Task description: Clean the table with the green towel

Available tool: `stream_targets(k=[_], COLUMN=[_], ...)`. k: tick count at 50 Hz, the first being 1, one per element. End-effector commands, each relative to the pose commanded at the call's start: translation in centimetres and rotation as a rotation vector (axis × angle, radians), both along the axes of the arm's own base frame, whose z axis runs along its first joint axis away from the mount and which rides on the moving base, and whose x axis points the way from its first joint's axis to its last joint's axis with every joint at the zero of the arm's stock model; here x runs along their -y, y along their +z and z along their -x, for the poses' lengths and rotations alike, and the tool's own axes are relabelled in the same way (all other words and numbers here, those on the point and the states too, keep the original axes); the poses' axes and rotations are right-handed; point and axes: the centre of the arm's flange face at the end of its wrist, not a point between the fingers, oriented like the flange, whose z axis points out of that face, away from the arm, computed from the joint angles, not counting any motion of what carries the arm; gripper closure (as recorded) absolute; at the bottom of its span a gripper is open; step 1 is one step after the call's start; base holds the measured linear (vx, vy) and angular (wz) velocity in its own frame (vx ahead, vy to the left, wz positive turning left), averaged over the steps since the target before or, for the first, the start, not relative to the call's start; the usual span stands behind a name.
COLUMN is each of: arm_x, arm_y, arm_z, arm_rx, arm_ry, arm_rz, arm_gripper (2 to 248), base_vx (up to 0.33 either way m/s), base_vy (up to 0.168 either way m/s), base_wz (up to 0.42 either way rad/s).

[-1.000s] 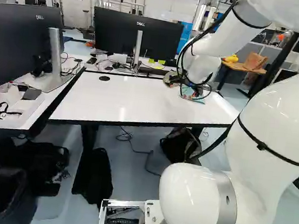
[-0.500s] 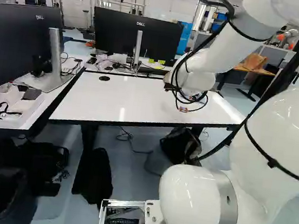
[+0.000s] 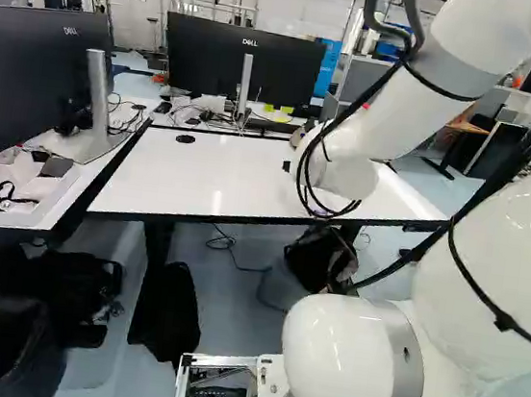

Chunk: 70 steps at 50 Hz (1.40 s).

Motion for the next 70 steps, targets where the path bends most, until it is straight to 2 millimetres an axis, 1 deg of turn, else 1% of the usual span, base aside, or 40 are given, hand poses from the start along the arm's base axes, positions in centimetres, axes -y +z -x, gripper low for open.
stream_targets(k=[20, 36, 53, 70], arm_x=[-1.3, -2.0, -2.4, -2.6], arm_y=[-1.9, -2.8, -3.5, -3.7], arm_z=[3.3, 5.2, 6.6, 7.1], arm_rx=[0.076, 0.118, 0.147, 0.159], arm_ry=[0.063, 0.099, 0.124, 0.134], arm_rz=[0.030, 0.042, 0.049, 0.051], arm_gripper=[3, 3, 3, 3], base_vx=[0.000, 0.000, 0.000, 0.000], base_vy=[0.000, 0.000, 0.000, 0.000], base_wz=[0.000, 0.000, 0.000, 0.000])
